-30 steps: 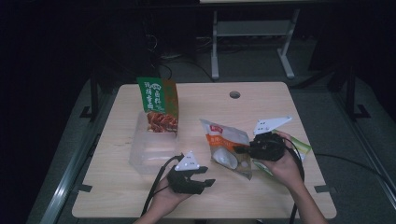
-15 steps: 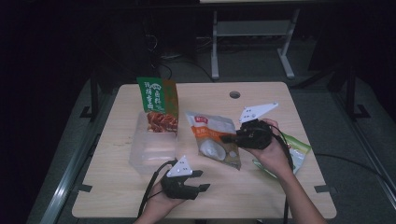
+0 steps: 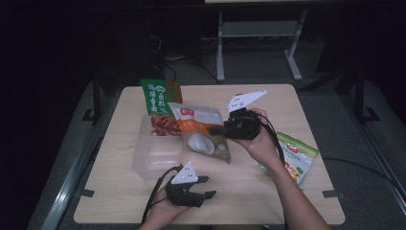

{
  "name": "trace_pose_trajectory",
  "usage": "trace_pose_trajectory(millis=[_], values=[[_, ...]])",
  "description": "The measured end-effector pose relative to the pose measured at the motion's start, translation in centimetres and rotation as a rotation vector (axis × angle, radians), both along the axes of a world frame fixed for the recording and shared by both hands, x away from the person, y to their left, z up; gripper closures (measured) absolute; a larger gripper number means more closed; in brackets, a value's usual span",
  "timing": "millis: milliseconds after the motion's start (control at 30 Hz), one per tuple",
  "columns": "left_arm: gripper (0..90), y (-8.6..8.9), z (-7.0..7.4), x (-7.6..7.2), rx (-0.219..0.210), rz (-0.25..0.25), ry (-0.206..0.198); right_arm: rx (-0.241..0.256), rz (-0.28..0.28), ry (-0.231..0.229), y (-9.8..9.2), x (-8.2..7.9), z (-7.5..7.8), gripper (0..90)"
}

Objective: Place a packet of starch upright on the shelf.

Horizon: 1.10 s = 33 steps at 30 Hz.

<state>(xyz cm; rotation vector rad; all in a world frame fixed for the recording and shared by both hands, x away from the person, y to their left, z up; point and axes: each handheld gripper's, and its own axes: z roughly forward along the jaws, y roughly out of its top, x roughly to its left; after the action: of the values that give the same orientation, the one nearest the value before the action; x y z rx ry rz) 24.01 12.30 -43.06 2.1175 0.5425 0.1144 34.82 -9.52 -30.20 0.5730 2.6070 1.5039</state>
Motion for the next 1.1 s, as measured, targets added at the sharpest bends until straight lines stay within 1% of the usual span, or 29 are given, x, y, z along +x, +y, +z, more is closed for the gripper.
trace_pose_trajectory(millis=[100,133,167,200,233,267,300,333,367,400,433,467,500,533,567,633,667,700,733,800,833,867,900,967,1033,1067,1100], values=[[44.0,0.0,-0.1,0.0,-0.001,-0.001,0.000,0.008,0.013,-0.004,0.8,0.6,0.2,90.0],[44.0,0.0,-0.1,0.1,-0.001,-0.002,0.000,0.008,0.013,-0.004,0.8,0.6,0.2,90.0],[43.6,0.0,-0.2,0.2,0.004,-0.007,-0.004,0.009,0.023,-0.003,1.5,1.0,0.4,90.0],[43.6,0.0,-0.2,0.2,0.004,-0.007,-0.004,0.009,0.023,-0.003,1.5,1.0,0.4,90.0],[43.6,0.0,-0.2,0.2,0.004,-0.007,-0.004,0.011,0.033,-0.012,1.8,1.3,0.5,90.0],[43.5,0.1,-0.2,0.2,0.002,-0.006,-0.002,0.012,0.037,-0.011,2.3,1.5,0.6,90.0],[43.4,0.1,-0.2,0.2,-0.009,-0.001,0.002,0.018,0.049,-0.007,3.0,1.8,0.7,90.0],[43.4,0.1,-0.2,0.2,-0.009,-0.001,0.002,0.018,0.049,-0.007,3.0,1.8,0.7,90.0],[43.4,0.2,-0.2,0.3,-0.007,-0.005,-0.001,0.013,0.056,-0.005,3.5,2.1,0.8,90.0],[43.3,0.2,-0.2,0.3,-0.007,-0.005,-0.001,0.013,0.056,-0.005,3.5,2.1,0.8,90.0],[43.3,0.3,-0.2,0.3,-0.008,-0.003,-0.002,0.016,0.064,0.000,4.2,2.4,0.9,90.0],[43.3,0.3,-0.2,0.3,-0.008,-0.003,-0.002,0.016,0.064,0.000,4.2,2.4,0.9,90.0],[43.3,0.3,-0.1,0.2,-0.018,0.002,0.003,0.019,0.074,0.003,4.8,2.7,0.9,90.0],[43.3,0.3,-0.1,0.2,-0.018,0.002,0.003,0.019,0.074,0.003,4.8,2.7,0.9,90.0],[43.3,0.4,-0.1,0.2,-0.026,0.005,0.005,0.023,0.080,0.001,5.5,3.0,0.9,90.0],[43.3,0.4,-0.1,0.2,-0.029,0.004,0.004,0.019,0.088,-0.002,5.8,3.2,0.9,90.0],[43.2,0.4,-0.1,0.3,-0.021,-0.001,0.000,0.020,0.090,-0.007,6.3,3.3,1.0,90.0],[43.1,0.4,0.0,0.3,-0.021,-0.003,-0.006,0.022,0.098,-0.001,6.9,3.6,1.0,90.0],[43.1,0.4,0.0,0.3,-0.021,-0.003,-0.006,0.021,0.101,0.001,7.2,3.7,1.0,90.0],[43.0,0.5,0.0,0.4,-0.022,-0.006,-0.012,0.019,0.105,0.001,7.8,4.0,0.9,90.0],[43.0,0.5,0.0,0.4,-0.021,-0.007,-0.012,0.019,0.105,0.001,7.8,4.0,0.9,90.0],[42.9,0.5,0.0,0.4,-0.018,-0.010,-0.012,0.018,0.107,0.005,8.2,4.2,0.9,90.0],[42.9,0.5,0.0,0.3,-0.021,-0.011,-0.012,0.013,0.114,-0.001,8.8,4.6,0.8,90.0],[42.8,0.4,0.0,0.2,-0.023,-0.013,-0.013,0.023,0.111,0.012,9.5,4.8,0.6,90.0],[42.7,0.4,0.0,0.2,-0.018,-0.019,-0.015,0.020,0.113,0.017,10.2,5.2,0.3,90.0],[42.7,0.4,0.0,0.2,-0.018,-0.019,-0.015,0.020,0.113,0.017,10.2,5.2,0.3,90.0],[42.7,0.5,0.1,0.2,-0.018,-0.021,-0.020,0.015,0.113,0.017,11.1,5.5,0.1,90.0]])
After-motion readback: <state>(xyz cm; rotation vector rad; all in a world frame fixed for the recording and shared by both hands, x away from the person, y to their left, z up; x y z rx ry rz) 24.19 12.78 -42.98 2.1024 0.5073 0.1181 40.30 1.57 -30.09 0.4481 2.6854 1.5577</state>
